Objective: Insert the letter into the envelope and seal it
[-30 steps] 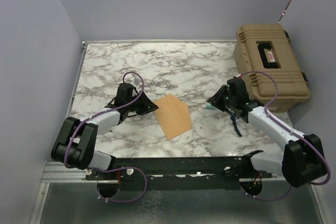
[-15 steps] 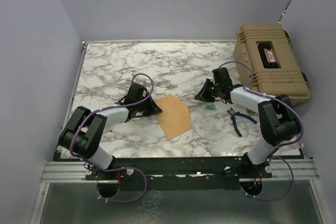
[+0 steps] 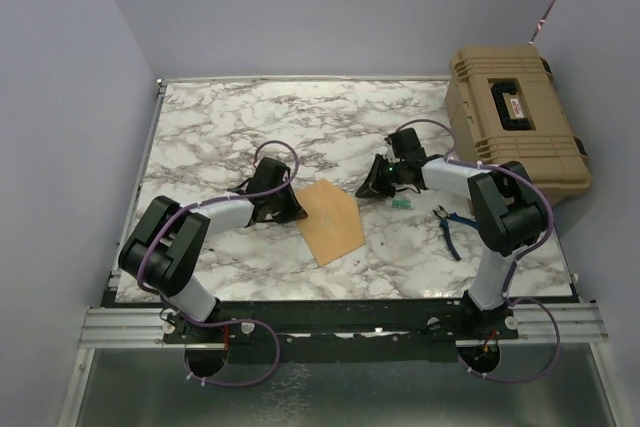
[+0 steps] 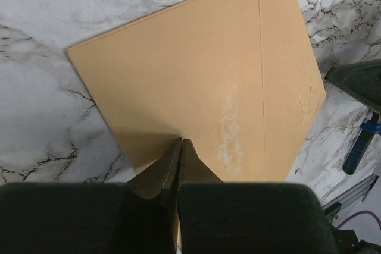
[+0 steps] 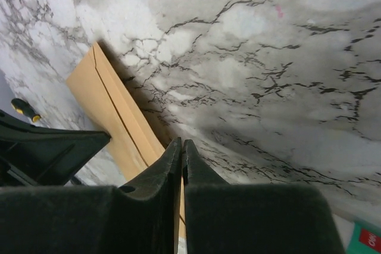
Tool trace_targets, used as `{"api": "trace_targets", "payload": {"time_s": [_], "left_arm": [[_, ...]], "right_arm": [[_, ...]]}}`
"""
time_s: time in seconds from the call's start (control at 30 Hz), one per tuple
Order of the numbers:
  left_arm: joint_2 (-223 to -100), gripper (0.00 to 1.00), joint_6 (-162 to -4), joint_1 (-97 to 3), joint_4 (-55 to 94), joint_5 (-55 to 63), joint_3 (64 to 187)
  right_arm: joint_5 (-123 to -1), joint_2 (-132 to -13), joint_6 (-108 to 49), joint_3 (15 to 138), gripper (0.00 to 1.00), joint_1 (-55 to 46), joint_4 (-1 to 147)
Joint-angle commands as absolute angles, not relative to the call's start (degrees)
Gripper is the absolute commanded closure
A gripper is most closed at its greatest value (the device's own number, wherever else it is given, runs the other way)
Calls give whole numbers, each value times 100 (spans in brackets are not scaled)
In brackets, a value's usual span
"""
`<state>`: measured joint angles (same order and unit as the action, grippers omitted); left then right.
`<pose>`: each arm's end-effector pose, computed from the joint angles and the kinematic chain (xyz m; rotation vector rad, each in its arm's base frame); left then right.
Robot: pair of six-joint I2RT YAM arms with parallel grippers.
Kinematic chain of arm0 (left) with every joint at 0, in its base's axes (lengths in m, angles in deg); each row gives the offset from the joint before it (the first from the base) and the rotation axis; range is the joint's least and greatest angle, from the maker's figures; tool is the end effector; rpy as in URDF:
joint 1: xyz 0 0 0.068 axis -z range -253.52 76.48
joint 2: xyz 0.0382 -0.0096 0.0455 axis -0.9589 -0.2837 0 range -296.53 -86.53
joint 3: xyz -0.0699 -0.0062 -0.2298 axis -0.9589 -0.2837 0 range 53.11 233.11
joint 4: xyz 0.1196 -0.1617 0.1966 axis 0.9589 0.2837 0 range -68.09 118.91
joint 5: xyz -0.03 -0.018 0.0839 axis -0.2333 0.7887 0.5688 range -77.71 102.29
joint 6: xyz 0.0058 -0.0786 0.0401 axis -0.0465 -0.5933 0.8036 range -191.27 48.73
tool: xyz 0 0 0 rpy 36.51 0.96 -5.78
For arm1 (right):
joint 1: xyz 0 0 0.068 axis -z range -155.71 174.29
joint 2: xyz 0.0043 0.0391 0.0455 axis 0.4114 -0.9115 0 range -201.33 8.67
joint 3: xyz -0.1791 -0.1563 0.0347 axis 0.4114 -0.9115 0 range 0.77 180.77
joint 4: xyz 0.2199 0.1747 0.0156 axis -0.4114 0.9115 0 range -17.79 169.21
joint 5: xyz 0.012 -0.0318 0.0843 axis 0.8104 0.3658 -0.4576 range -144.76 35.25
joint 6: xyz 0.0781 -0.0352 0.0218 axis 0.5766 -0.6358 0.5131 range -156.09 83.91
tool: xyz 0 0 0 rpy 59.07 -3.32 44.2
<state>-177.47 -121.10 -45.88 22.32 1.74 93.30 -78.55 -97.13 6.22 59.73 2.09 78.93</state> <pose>0.2887 -0.1674 0.0578 -0.4204 2.5869 -0.7666 0.3539 0.1786 0.0646 0.2831 2.6554 0.9427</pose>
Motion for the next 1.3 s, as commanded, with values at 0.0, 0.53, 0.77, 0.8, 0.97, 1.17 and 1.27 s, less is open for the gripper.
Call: {"api": "trace_targets", "payload": {"time_s": [0.0, 0.53, 0.77, 0.8, 0.97, 1.17, 1.27], "left_arm": [[-18112, 100, -12014, -4548, 2931, 799, 9270], [-18342, 100, -12044, -4546, 3216, 1094, 9410], [-18326, 100, -12081, -4548, 3165, 1073, 9343], [-18324, 100, -12082, -4548, 3147, 1061, 9318], [-18305, 100, -12103, -4553, 3085, 992, 9244], [-18268, 100, -12085, -4548, 3009, 840, 9266], [-18158, 100, -12001, -4557, 2768, 442, 9313]], "right_arm": [[-8456, -9892, 391, 6165, 94, 166, 8224], [-10076, -10130, 466, 6302, 92, -136, 7917], [-9712, -10573, 584, 6501, 91, -489, 7911], [-9671, -10604, 608, 6495, 91, -521, 7869], [-9598, -10696, 639, 6411, 91, -598, 7709], [-9501, -10802, 582, 6390, 91, -660, 7721], [-9228, -10865, 450, 6388, 92, -710, 7860]]}}
